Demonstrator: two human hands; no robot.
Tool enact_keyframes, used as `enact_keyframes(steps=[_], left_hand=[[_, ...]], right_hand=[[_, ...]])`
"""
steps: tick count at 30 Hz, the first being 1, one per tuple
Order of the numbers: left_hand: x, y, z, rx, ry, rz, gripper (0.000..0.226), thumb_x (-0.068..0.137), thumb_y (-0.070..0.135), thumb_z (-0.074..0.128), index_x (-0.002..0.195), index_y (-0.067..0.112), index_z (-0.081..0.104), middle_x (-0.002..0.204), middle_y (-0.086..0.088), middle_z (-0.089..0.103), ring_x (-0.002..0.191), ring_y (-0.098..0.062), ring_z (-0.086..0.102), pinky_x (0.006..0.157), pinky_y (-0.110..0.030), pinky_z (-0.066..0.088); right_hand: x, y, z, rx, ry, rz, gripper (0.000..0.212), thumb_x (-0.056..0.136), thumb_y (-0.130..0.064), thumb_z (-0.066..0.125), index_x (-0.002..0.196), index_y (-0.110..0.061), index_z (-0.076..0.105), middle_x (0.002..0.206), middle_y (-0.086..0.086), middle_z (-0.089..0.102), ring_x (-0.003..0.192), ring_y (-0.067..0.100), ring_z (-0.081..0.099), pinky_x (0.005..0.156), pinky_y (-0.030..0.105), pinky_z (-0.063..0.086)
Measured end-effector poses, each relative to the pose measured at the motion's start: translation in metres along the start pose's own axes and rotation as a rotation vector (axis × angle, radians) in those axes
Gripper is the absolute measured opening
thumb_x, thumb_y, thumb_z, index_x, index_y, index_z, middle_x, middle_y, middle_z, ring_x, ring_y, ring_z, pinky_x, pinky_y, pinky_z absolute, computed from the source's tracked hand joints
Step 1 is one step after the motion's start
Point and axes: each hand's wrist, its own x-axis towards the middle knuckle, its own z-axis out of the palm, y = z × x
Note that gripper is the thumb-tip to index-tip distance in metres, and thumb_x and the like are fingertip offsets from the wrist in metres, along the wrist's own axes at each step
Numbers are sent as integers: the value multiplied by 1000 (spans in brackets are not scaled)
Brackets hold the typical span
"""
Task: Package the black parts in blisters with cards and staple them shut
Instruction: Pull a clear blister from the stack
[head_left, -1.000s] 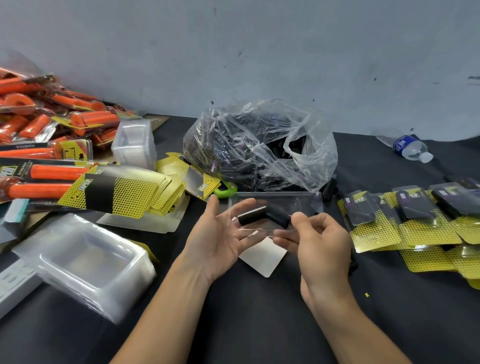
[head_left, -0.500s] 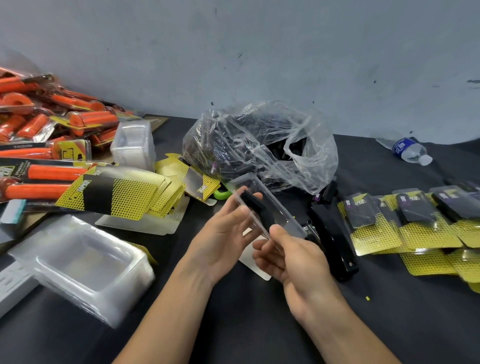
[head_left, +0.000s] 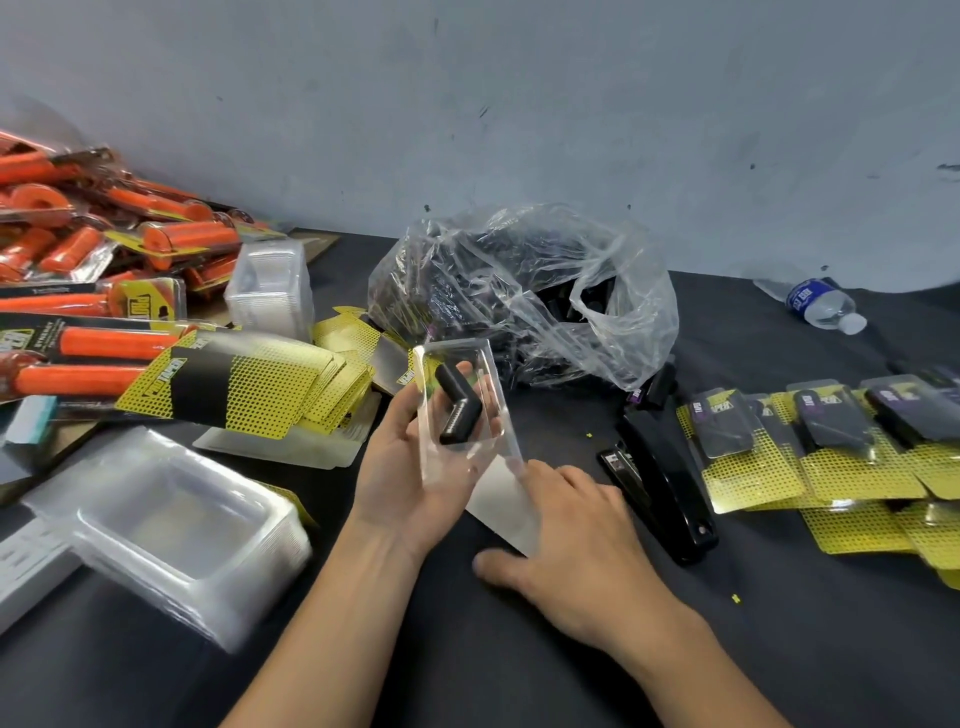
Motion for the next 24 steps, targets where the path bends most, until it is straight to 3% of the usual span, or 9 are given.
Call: enact_keyframes(steps=[1, 3, 6, 8, 12, 15, 17, 21, 24], left_hand=[[0, 1, -1, -21, 7, 3, 41, 88, 31, 67, 120, 7, 72, 119, -12, 72, 110, -26, 70, 106, -42, 53], [0, 3, -2, -77, 22, 14, 36, 96, 32, 60, 111, 5, 77, 119, -12, 72, 110, -26, 69, 116, -38, 41], [0, 4, -4, -111, 42, 67, 37, 99, 31, 56, 100, 3, 81, 115, -13, 74, 106, -26, 72, 119, -37, 37], [0, 4, -5, -121, 29, 83, 37, 100, 31, 55, 101, 4, 81, 116, -13, 74, 105, -25, 72, 117, -37, 38], [0, 5, -7, -117, 53, 106, 38, 103, 31, 52, 102, 6, 81, 111, -11, 75, 102, -23, 72, 120, -37, 34], [1, 3, -4, -26, 89, 135, 33, 103, 30, 50, 110, 8, 74, 111, -12, 73, 104, -24, 67, 121, -40, 33], [2, 1, -4, 19, 118, 150, 29, 105, 29, 48, 117, 10, 67, 114, -13, 68, 107, -26, 64, 113, -44, 43], [5, -1, -5, 69, 194, 154, 32, 109, 28, 46, 131, 10, 61, 114, -14, 69, 117, -29, 61, 72, -44, 61], [7, -2, -4, 135, 224, 165, 42, 110, 27, 44, 147, 9, 52, 122, -13, 66, 117, -28, 64, 72, -46, 62]], right_hand=[[-1, -1, 2, -56, 2, -30, 79, 75, -74, 54, 145, -40, 42, 128, -25, 47, 128, 10, 41, 107, 33, 31], [-3, -4, -1, -131, 67, 9, 59, 83, -64, 54, 134, -35, 52, 127, -17, 58, 125, 16, 50, 101, 36, 36], [-8, -13, -12, -252, 144, 69, 24, 93, -49, 52, 105, -28, 58, 109, -3, 66, 104, 27, 63, 75, 38, 40], [-11, -16, -17, -284, 165, 62, 7, 96, -29, 53, 92, -25, 57, 97, 3, 67, 92, 34, 67, 66, 39, 37], [-3, 3, -25, 158, 428, 255, 18, 99, -12, 42, 91, -11, 59, 77, 10, 62, 78, 40, 57, 65, 44, 42], [-1, 10, -30, 382, 565, 240, 20, 96, -10, 44, 81, -7, 57, 61, 10, 51, 62, 28, 44, 56, 42, 36], [-3, 8, -31, 439, 627, 188, 18, 93, -11, 51, 76, -9, 55, 58, 10, 46, 52, 17, 32, 49, 34, 29], [-12, -3, -34, 370, 783, -16, 12, 88, -20, 57, 86, -23, 69, 60, -3, 59, 53, 17, 50, 49, 25, 40], [-18, -14, -34, 113, 828, -165, 28, 81, -16, 63, 101, -23, 81, 66, -3, 69, 54, 21, 56, 52, 29, 51]])
